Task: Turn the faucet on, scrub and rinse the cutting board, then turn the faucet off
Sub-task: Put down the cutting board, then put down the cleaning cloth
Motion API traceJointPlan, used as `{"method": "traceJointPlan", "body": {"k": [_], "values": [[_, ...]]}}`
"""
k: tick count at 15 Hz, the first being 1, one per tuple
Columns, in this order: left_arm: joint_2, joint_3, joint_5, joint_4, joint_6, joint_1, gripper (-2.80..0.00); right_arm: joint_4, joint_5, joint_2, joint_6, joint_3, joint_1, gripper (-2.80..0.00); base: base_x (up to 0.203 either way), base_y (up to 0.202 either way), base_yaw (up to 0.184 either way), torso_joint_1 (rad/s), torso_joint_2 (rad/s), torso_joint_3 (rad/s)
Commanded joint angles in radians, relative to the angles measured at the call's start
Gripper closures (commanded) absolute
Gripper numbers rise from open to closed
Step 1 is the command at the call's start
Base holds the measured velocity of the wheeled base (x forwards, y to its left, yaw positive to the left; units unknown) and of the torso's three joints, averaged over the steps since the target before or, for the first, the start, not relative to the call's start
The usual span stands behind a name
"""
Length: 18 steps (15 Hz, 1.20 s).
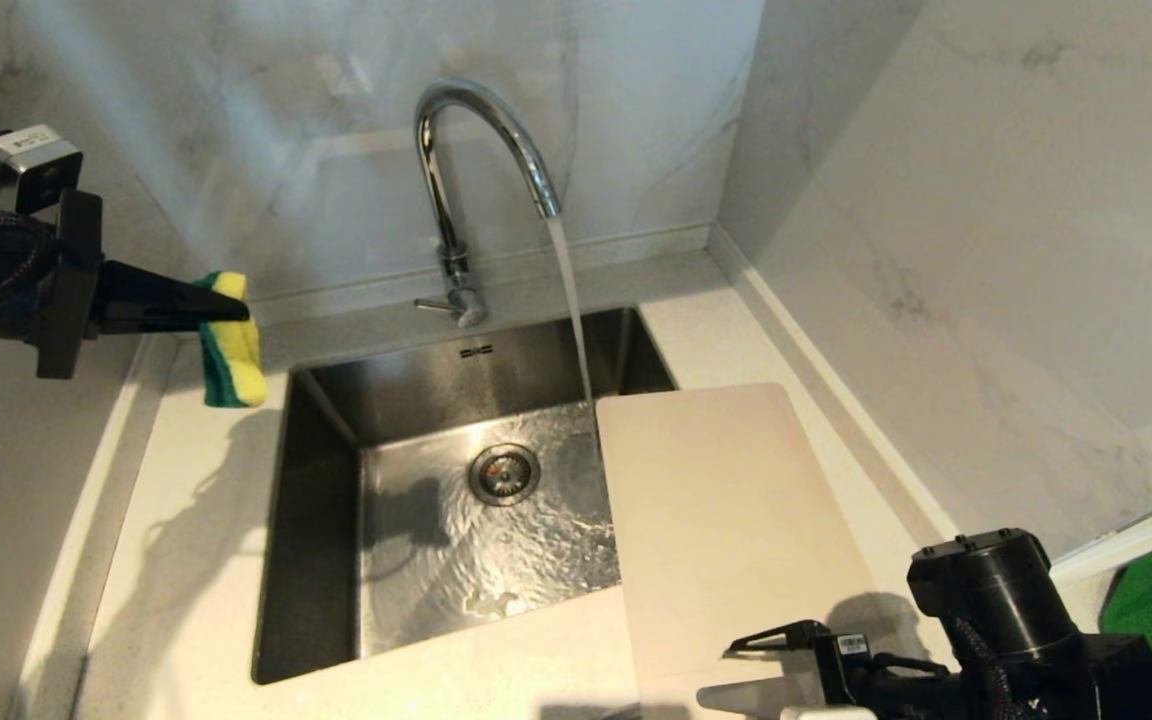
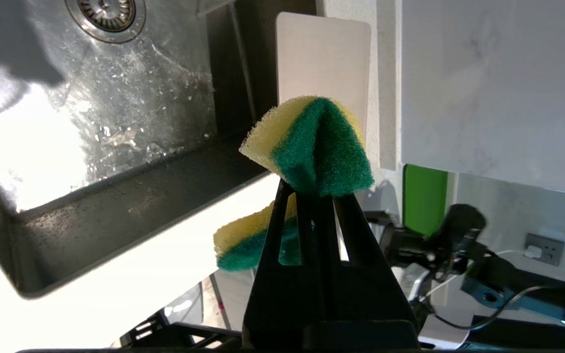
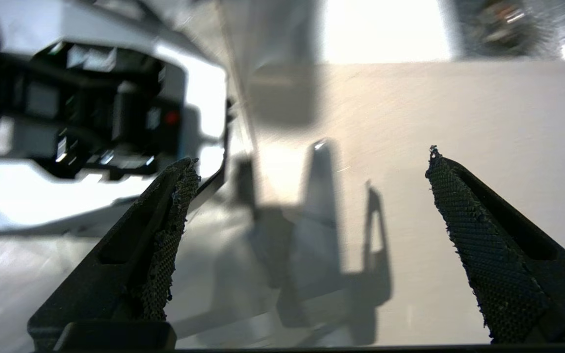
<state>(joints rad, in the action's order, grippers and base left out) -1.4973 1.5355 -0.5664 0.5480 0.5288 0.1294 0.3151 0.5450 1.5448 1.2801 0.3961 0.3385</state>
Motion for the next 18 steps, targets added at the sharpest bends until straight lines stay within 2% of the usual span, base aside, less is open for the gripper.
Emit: {"method": "traceJointPlan", "body": {"k": [1,4,5,10,13,16,18], "values": [[0.040,0.004,0.023,0.021,0.004,0.007,0.00,0.003,0.010,-0.095,-0.027,0.043,0.000,-2.80,0.000,0.000,0.000,0.000,0.00,0.000],[0.046,0.006,0.055,0.033,0.004,0.035,0.00,0.012,0.022,-0.135,-0.116,0.158,0.000,-2.80,0.000,0.000,0.000,0.000,0.00,0.000],[0.046,0.003,0.060,0.035,0.005,0.035,0.00,0.026,0.032,-0.140,-0.148,0.206,0.001,0.00,0.000,0.000,0.000,0.000,0.00,0.000],[0.052,0.005,0.071,0.041,0.005,0.046,0.00,0.061,0.033,-0.149,-0.281,0.443,0.004,0.00,0.000,0.000,0.000,0.000,0.00,0.000],[0.059,0.005,0.071,0.041,0.005,0.049,0.00,0.061,0.006,-0.118,-0.343,0.649,0.005,0.00,0.000,0.000,0.000,0.000,0.00,0.000],[0.065,0.008,0.080,0.041,0.004,0.047,0.00,0.061,-0.061,-0.068,-0.494,0.890,0.005,0.00,0.000,0.000,0.000,0.000,0.00,0.000],[0.071,0.005,0.080,0.041,0.003,0.047,0.00,0.062,-0.138,-0.024,-0.647,1.066,0.007,0.00,0.000,0.000,0.000,0.000,0.00,0.000]]}}
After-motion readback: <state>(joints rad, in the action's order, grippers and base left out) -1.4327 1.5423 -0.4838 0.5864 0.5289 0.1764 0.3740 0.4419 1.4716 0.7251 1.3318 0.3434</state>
